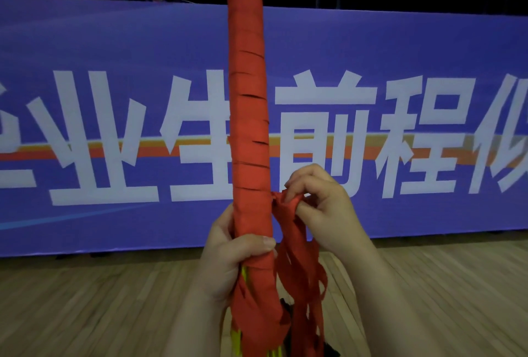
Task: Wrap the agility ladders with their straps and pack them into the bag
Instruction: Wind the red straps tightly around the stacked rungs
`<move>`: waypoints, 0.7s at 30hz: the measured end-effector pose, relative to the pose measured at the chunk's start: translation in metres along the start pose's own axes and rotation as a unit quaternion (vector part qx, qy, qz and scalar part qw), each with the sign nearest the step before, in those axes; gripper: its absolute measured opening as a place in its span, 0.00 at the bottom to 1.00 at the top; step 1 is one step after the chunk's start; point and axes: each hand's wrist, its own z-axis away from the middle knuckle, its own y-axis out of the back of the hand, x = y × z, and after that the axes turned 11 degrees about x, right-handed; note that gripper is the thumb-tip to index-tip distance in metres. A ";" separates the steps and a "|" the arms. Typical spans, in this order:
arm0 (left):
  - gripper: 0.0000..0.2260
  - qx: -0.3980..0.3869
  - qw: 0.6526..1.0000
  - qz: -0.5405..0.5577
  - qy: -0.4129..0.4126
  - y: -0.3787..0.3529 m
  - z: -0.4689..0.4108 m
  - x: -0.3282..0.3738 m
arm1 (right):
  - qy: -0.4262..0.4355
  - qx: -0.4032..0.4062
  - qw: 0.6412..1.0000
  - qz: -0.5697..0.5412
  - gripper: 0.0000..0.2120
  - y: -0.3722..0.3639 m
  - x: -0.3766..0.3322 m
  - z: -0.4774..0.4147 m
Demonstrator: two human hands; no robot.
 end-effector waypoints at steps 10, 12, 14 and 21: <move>0.21 -0.052 0.998 -0.032 0.020 -0.011 0.007 0.002 | -0.057 -0.089 0.991 -0.082 0.19 0.016 -0.001 -0.001; 0.19 -0.049 0.999 -0.005 0.021 -0.015 0.006 0.001 | -0.087 -0.113 0.980 -0.137 0.18 0.021 -0.002 0.001; 0.19 -0.037 0.999 0.027 0.026 -0.017 0.004 -0.001 | -0.103 -0.098 0.976 -0.168 0.15 0.021 -0.004 0.003; 0.32 0.020 0.997 0.072 0.036 -0.006 -0.003 -0.005 | -0.091 0.050 0.995 0.005 0.13 0.024 -0.001 0.001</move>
